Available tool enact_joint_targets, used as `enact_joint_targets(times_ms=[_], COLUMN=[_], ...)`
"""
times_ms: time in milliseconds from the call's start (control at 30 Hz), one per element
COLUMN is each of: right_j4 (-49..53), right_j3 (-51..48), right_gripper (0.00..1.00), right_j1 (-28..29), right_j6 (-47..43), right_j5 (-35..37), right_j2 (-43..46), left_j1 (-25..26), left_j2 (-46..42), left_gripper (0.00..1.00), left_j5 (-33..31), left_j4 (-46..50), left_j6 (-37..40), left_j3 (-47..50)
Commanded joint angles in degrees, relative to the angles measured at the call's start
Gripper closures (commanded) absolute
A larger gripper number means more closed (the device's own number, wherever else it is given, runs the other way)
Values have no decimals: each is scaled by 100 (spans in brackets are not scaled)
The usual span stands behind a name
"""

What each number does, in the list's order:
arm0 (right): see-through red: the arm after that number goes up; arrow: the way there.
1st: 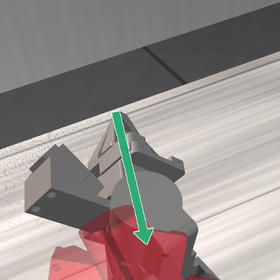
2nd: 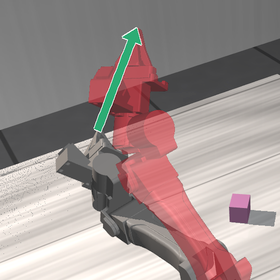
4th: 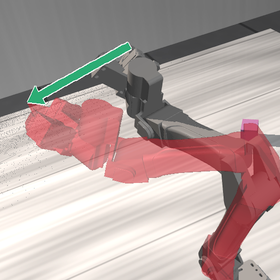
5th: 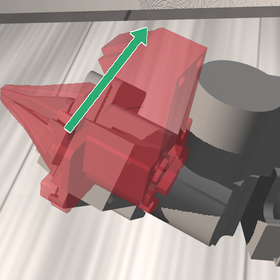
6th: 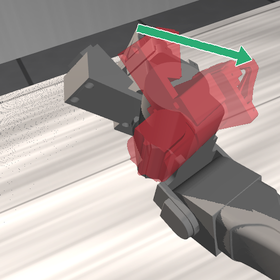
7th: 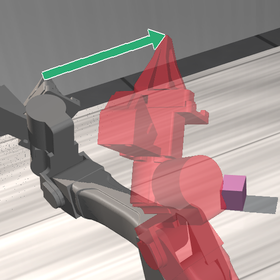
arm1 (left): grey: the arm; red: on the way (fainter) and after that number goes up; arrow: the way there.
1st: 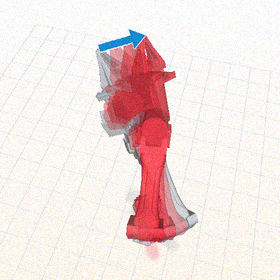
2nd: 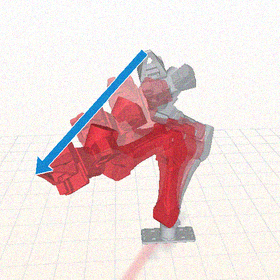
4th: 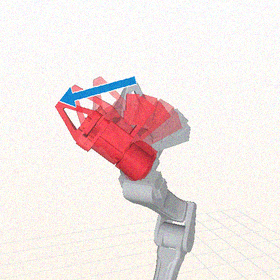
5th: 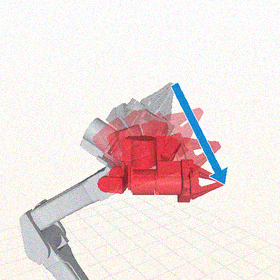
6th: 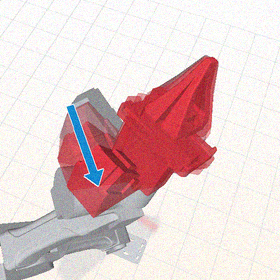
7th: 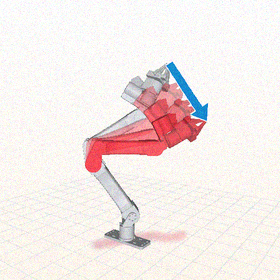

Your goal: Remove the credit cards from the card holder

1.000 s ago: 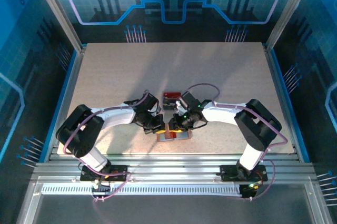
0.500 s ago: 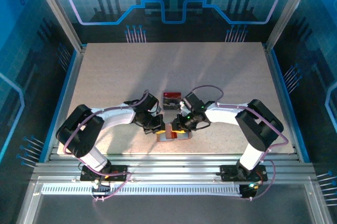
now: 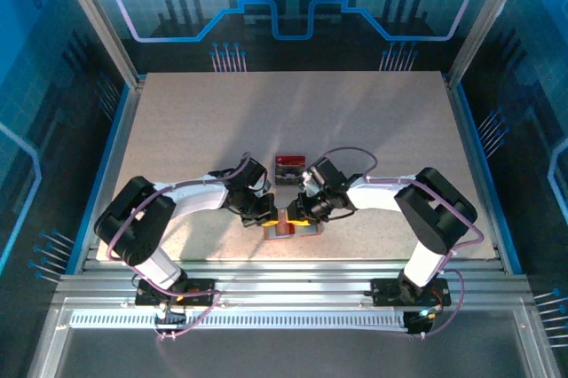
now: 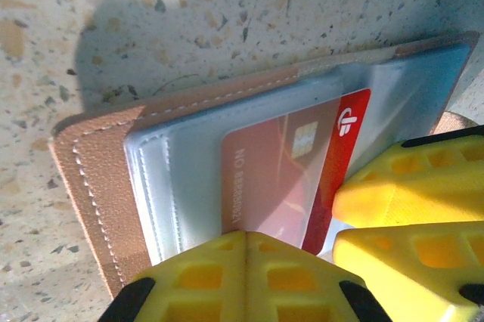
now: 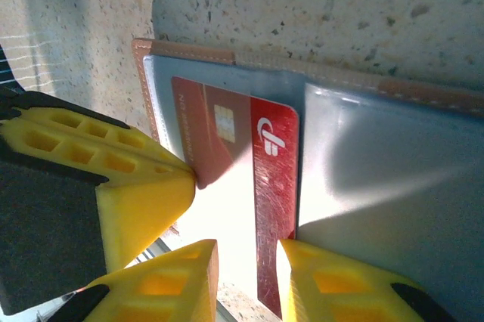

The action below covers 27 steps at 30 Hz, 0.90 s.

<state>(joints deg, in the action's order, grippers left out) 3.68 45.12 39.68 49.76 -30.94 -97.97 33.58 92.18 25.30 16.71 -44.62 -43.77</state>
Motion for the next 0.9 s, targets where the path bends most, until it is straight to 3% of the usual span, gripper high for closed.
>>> enact_joint_targets(times_ms=[0,233,867], right_j4=[-87,-34,-462], right_j3=[-73,-162,-232], right_gripper=[73,73,75], right_j1=[-57,-158,-162], right_j6=[65,30,86], right_j5=[-106,-67,-344], right_j2=[46,289,-123], left_j1=[-14,-48,-180], left_j2=[-110,69,89], left_gripper=[100,100,100], left_j5=[103,-59,-16], left_j4=[153,424,372], left_j6=[72,336,333], left_j3=[-50,17,101])
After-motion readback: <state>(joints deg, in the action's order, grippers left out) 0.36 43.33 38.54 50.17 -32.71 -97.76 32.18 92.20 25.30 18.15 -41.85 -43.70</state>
